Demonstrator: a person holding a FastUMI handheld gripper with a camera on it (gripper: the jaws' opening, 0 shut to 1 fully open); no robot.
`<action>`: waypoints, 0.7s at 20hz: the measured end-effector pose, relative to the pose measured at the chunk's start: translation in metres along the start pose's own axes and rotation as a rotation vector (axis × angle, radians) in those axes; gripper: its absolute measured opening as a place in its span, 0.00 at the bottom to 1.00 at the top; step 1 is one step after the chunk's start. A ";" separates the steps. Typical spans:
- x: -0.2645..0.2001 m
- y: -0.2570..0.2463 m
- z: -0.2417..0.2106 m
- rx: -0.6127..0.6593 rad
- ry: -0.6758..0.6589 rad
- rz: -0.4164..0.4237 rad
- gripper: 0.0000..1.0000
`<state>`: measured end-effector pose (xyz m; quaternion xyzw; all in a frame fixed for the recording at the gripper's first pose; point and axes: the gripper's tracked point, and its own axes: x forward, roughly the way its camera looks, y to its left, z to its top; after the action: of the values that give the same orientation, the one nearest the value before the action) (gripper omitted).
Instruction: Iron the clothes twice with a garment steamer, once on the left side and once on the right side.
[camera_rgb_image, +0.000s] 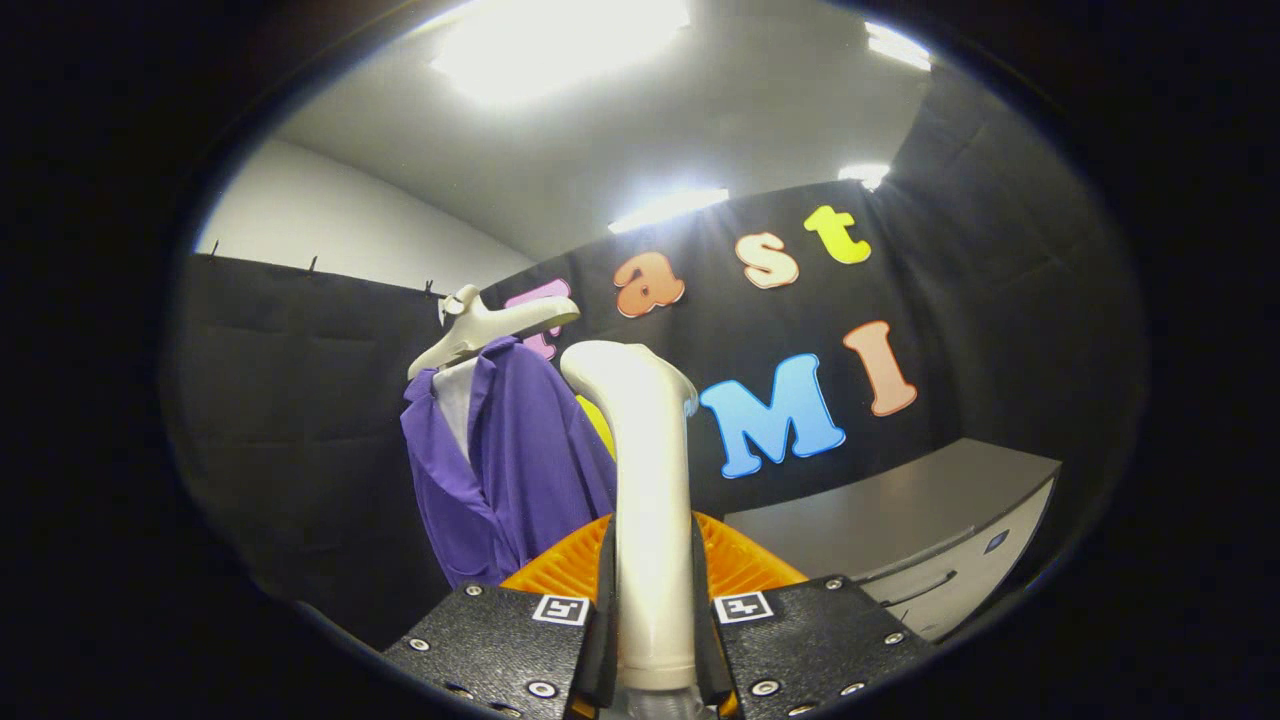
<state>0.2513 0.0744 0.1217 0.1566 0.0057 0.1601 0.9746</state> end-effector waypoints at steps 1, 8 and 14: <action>-0.004 0.008 0.003 -0.020 -0.020 0.007 0.31; 0.013 0.060 0.025 -0.137 -0.129 0.011 0.31; 0.047 0.099 0.025 -0.218 -0.163 0.022 0.31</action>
<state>0.2665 0.1709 0.1773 0.0622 -0.0927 0.1571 0.9813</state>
